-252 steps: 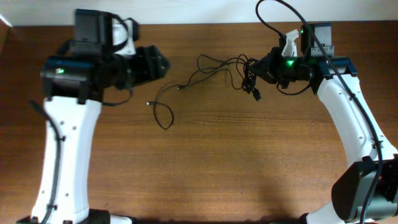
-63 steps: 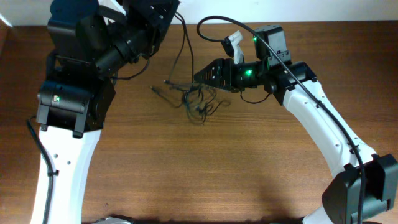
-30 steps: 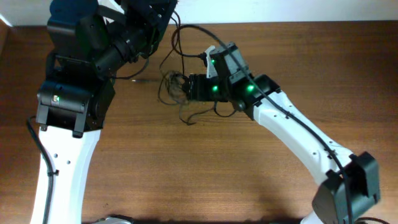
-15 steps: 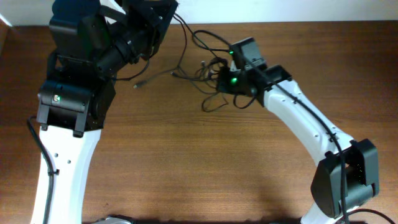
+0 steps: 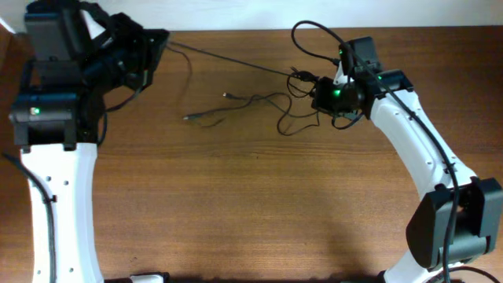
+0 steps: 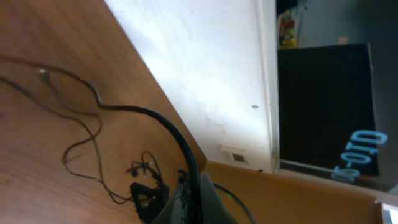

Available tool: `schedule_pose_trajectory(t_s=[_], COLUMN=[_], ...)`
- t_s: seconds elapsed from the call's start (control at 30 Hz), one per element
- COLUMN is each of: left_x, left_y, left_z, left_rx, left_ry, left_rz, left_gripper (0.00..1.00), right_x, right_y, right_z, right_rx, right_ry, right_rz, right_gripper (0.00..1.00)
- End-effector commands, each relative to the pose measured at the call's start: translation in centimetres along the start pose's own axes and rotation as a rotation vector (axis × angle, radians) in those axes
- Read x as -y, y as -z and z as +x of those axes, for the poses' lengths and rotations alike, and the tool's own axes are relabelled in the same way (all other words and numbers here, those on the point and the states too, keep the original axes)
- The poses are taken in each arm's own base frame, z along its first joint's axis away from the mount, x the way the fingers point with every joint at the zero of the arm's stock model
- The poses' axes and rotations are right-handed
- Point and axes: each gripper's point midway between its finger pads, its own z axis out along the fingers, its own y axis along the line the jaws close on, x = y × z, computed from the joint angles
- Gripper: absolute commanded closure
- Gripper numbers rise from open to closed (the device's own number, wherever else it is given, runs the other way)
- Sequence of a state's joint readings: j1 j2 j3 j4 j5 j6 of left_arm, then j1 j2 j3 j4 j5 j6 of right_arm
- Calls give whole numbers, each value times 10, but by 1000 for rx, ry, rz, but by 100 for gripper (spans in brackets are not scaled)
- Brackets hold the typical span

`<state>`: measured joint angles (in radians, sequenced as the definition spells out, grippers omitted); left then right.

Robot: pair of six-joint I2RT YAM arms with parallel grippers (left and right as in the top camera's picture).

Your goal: Untangle cables

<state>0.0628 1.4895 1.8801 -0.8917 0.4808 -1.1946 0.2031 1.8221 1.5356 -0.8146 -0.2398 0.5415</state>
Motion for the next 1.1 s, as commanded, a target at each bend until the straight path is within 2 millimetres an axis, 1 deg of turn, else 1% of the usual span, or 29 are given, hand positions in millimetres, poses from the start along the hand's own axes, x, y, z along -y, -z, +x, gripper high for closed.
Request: schedule_pose_trajectory(t_s=[0.0,0.13,0.27,0.4,0.47,0.5,0.53,0.57,0.63,0.67,0.7,0.73,0.83,0.93,1.0,1.07], left_x=[3,-14,-26,-43,-51,-53,-55,-60,-65,-66,-69,-70,-69,-61,-50,-35], left_y=[46,55,60,66,69,70,70,73,74,74,74,74,72,64,57,49], left_z=[-56,-69,-76,-85,-87,-88,-89,-92,-92,-91,-89,-89,-84,-72,-62,-51], left_rx=[241,269,294,346,368,377,385,405,414,410,405,403,374,315,268,216], left_ry=[-6,18,28,54,64,67,70,75,81,85,90,92,95,85,61,23], left_rz=[10,-38,-82,-151,-184,-196,-205,-230,-250,-257,-267,-270,-263,-229,-190,-136], left_gripper=[100,100,100,100,100,100,100,100,100,100,100,100,100,100,100,100], right_x=[80,90,94,101,104,104,105,106,106,106,103,101,87,69,50,39], right_y=[2,5,7,9,10,10,10,11,11,10,10,9,7,6,6,7], right_z=[-21,-25,-27,-29,-29,-29,-30,-30,-30,-30,-29,-29,-26,-25,-24,-23], right_rx=[53,61,65,67,67,67,67,67,67,66,61,55,29,-1,-25,-38], right_ry=[-159,-187,-197,-213,-219,-220,-223,-225,-225,-225,-224,-224,-223,-201,-143,-115], right_rz=[208,215,218,225,227,228,229,230,230,228,215,200,126,23,-81,-144], right_gripper=[96,96,96,96,75,67,62,58,57,53,41,37,32,29,27,23])
